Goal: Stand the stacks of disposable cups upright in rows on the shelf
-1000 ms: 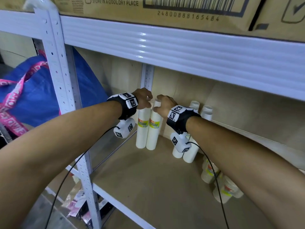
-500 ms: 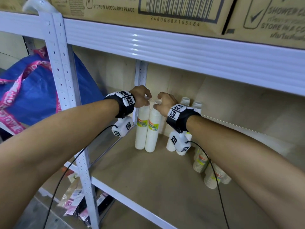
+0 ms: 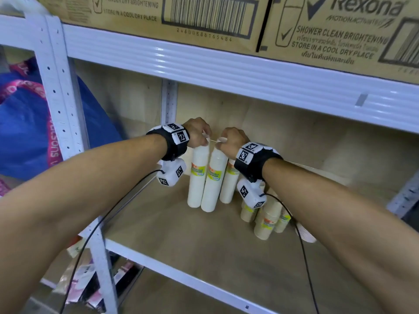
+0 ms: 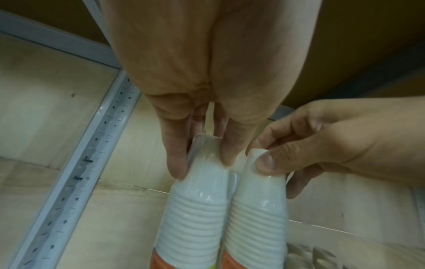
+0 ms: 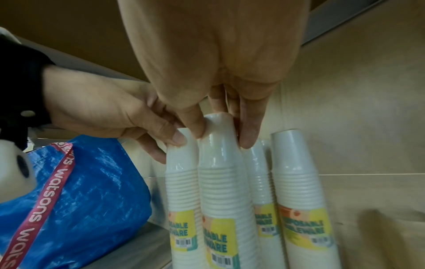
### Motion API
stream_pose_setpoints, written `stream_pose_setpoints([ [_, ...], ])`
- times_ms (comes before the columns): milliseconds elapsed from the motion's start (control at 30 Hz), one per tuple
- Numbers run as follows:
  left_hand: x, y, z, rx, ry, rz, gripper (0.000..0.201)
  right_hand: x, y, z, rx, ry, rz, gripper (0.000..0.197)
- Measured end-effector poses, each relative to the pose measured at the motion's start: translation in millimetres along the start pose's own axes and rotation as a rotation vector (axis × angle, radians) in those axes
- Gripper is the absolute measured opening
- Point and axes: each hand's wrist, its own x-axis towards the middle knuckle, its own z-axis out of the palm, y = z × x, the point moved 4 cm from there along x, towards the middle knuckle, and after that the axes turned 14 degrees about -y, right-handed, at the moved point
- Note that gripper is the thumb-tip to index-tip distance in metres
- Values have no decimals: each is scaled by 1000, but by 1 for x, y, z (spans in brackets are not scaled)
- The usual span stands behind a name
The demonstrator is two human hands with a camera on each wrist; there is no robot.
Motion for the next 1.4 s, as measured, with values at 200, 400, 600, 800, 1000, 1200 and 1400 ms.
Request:
stream_pose_setpoints([
  [200, 12, 20, 13, -18, -16, 34, 35, -16, 18, -9, -4, 4, 16, 36],
  [400, 23, 32, 21, -2, -13, 62, 38, -19, 32, -10, 9, -10, 35, 17],
  [600, 34, 35, 27, -6, -22, 68, 38, -18, 40, -9, 8, -12, 49, 33],
  [800, 44, 33, 32, -14, -41, 73, 39, -11, 48, -7, 36, -14, 74, 30],
  [1000, 51, 30, 33, -9, -46, 74, 38, -4, 49, -5, 43, 1, 59, 32],
  [1200, 51, 33, 26, -18, -32, 75, 40, -5, 43, -7, 52, 21, 38, 41],
  [1400, 46, 39, 15, -41, -41, 71, 35, -10, 42, -12, 64, 37, 72, 38],
])
